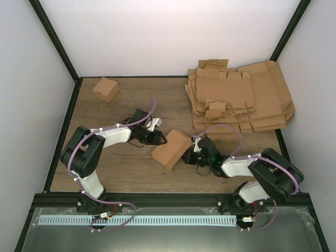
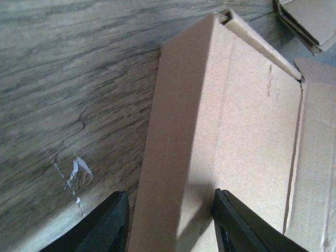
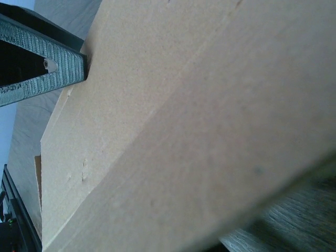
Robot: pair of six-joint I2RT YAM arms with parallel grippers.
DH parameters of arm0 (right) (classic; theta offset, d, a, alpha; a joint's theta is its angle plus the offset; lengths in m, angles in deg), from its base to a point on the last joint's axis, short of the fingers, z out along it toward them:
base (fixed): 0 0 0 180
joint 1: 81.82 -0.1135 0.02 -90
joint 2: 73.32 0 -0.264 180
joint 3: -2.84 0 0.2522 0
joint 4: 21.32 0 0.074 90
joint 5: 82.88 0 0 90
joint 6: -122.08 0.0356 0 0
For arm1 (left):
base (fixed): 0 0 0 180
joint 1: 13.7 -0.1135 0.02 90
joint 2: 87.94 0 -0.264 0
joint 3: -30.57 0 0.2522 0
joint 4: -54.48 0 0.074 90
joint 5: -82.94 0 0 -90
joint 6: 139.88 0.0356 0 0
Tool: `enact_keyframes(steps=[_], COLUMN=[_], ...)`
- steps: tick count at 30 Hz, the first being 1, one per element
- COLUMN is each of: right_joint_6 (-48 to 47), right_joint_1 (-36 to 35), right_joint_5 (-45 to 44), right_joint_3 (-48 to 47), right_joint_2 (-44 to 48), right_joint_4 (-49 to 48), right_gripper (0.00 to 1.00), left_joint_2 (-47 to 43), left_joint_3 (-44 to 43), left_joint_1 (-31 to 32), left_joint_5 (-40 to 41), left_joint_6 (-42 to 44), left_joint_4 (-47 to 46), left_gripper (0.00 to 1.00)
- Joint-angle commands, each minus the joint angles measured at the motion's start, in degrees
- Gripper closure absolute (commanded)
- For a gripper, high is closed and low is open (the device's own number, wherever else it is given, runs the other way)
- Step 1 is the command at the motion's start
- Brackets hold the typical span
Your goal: Fold the paper box
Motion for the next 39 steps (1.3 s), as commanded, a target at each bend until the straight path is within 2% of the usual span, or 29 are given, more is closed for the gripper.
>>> enact_keyframes(steps=[1,11,18,21,22,26,28,30,34,39], right_joint_6=[-0.5,-2.6,-3.0,-3.1,-3.2,-3.4,-3.5,-3.5,-3.4,-2.7], right_joint_1=[-0.4,-0.4,-0.4,-0.4,-0.4,-0.4,-0.4,-0.4,-0.4,-0.4], right_joint_5=[-0.3,-4.7,-4.5,-4.3,-4.1,-3.8,-3.6,-3.6,-3.6,-5.3], right_joint_3=[-0.4,-1.1,-1.2,-1.5,-1.6,-1.9,-2.0,-2.0,-2.3,-4.8], right_joint_2=[0.9,4.9,5.1,4.8,4.8,4.2,3.9,3.8,3.2,1.1], right_joint_4=[-0.7,8.8,9.8,9.8,9.9,9.8,9.8,9.6,9.9,13.9], right_gripper=[0.97,0.97,0.97,0.97,0.97,0.97,0.97,0.97,0.97,0.97], left_joint_2=[-0.9,-4.3,-9.7,-9.2,-8.5,-6.8,-7.3,-8.8,-10.4,-2.8], left_joint_3=[1.5,2.1,2.1,2.0,1.9,2.3,2.6,2.7,1.7,-2.1], left_joint_1=[1.5,1.4,1.4,1.4,1.4,1.4,1.4,1.4,1.9,6.6], left_joint_5=[0.8,4.8,8.3,5.5,5.0,6.8,9.0,12.6,24.7,30.8], left_joint_6=[-0.9,-4.4,-5.7,-6.0,-5.9,-5.7,-5.9,-6.0,-4.2,-2.0], left_joint_4=[1.9,0.0,0.8,0.9,1.0,1.7,2.0,2.8,7.4,11.8], left_gripper=[0.51,0.37,0.37,0.45,0.54,0.77,0.94,0.96,0.96,0.96])
